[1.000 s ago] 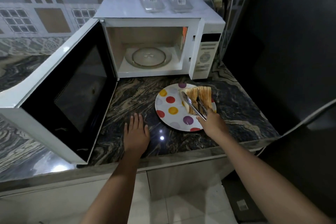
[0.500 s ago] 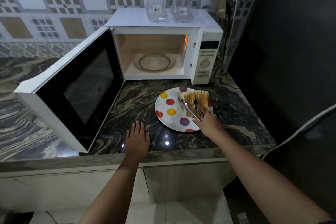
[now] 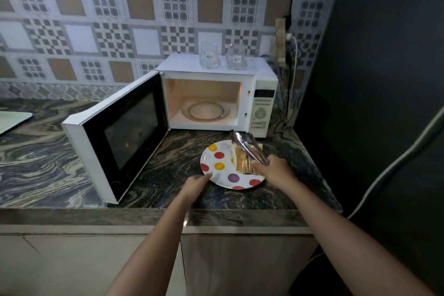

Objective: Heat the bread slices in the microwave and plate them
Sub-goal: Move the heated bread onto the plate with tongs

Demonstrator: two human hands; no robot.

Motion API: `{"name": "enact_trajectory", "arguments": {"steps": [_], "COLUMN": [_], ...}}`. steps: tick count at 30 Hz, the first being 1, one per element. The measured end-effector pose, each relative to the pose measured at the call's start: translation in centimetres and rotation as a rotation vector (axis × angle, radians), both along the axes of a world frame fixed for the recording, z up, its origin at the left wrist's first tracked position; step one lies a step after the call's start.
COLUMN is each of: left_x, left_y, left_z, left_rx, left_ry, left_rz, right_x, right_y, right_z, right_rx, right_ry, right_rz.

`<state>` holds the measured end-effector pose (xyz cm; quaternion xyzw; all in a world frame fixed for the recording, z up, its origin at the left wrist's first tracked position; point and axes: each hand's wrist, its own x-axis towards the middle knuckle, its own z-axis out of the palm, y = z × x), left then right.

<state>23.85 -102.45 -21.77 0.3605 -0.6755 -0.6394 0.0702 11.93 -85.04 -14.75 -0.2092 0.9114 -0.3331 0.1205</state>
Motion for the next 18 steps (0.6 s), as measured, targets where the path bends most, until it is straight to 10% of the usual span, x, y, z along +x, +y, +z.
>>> {"name": "enact_trajectory", "arguments": {"steps": [9, 18], "left_x": [-1.8, -0.8], "left_y": [2.6, 2.8], "left_z": [8.6, 10.0], "left_rx": [0.497, 0.524], "left_ry": [0.706, 0.764], "left_rz": [0.012, 0.372], "right_x": [1.9, 2.1], "right_y": [0.3, 0.2], "right_z": [3.7, 4.3], "right_rx": [-0.363, -0.234], "right_ry": [-0.113, -0.200], "right_rz": [0.454, 0.543]}}
